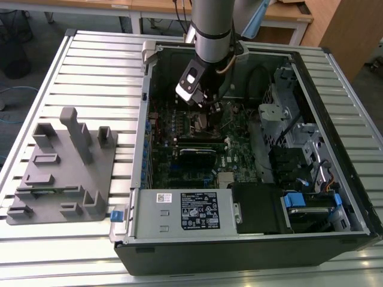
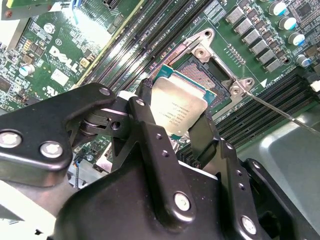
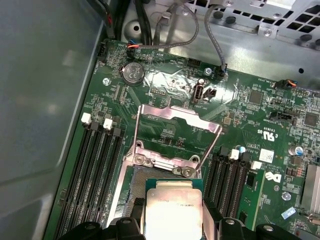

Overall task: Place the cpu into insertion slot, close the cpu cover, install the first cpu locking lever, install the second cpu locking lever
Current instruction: 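Place the cpu into insertion slot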

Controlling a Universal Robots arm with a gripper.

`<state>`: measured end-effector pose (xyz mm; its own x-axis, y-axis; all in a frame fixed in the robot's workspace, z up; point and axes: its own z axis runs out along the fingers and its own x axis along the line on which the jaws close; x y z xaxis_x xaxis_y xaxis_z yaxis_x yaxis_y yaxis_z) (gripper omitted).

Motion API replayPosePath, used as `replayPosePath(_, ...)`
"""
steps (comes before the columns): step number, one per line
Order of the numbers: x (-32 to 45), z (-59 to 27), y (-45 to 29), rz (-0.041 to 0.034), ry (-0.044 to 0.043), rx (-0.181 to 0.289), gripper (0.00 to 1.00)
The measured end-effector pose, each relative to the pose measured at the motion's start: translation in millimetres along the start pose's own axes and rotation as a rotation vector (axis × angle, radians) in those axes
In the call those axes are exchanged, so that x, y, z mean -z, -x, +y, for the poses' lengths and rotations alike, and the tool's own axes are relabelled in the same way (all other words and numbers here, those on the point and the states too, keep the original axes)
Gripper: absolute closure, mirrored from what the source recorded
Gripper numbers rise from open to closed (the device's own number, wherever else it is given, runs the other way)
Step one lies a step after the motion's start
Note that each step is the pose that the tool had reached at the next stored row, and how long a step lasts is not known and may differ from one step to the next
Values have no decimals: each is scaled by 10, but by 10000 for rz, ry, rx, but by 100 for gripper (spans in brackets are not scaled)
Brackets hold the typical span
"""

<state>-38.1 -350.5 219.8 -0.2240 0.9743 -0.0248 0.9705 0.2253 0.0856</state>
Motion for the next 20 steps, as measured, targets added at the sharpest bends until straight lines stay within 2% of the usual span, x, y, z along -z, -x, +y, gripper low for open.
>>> replayPosePath(20, -2, 0, 0, -11, -3, -119, 46)
